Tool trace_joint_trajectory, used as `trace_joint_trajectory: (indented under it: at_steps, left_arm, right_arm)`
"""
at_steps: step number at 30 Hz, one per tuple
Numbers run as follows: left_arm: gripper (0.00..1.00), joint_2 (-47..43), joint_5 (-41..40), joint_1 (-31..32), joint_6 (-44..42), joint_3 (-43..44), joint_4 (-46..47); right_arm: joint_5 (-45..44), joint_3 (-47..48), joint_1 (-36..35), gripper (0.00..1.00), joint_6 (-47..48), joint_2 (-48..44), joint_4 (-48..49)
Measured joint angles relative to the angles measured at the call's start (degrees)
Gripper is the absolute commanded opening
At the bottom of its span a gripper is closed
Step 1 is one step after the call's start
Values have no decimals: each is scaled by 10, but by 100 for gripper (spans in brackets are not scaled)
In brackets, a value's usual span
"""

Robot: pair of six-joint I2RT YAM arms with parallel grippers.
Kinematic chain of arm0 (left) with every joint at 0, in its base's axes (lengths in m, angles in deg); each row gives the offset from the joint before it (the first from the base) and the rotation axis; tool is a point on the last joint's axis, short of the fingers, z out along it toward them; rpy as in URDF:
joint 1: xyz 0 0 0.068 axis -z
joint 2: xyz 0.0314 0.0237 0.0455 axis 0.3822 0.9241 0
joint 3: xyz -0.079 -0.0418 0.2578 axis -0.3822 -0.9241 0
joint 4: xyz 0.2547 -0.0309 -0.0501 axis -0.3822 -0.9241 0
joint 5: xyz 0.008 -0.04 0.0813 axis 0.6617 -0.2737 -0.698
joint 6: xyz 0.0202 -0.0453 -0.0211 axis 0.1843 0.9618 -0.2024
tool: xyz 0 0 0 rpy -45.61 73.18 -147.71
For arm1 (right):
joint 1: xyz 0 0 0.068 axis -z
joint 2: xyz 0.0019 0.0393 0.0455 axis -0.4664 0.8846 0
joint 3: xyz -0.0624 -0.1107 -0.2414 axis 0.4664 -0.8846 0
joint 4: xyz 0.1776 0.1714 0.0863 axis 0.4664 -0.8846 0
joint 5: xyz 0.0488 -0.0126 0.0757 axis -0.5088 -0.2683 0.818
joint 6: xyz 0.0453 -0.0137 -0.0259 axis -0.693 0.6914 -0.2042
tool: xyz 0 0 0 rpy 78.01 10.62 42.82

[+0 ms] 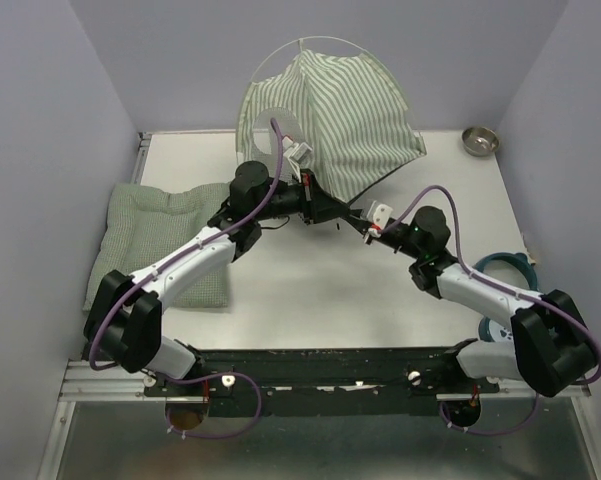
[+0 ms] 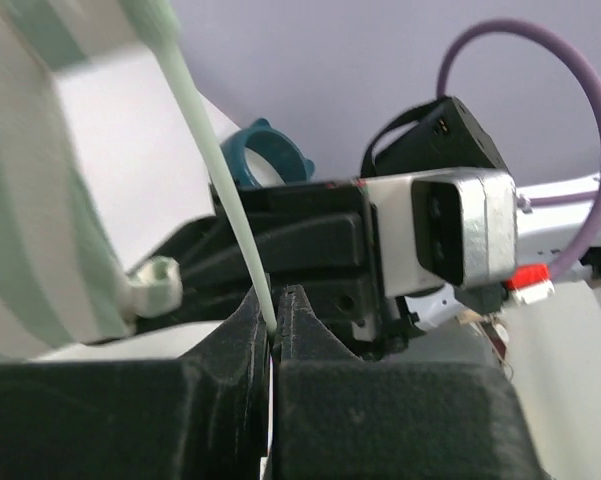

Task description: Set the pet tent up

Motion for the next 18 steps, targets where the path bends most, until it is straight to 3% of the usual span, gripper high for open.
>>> trace_joint_trajectory:
  at_steps: [11,18]
  left_arm:
    - [0,35,-26,-18,-18,26,14]
    - [0,47,-31,-21,2,43,15]
  right_arm:
    - [14,-39,-2,1,3,-58,-46]
    - [-19,-47,-37,1,62,-69,-59]
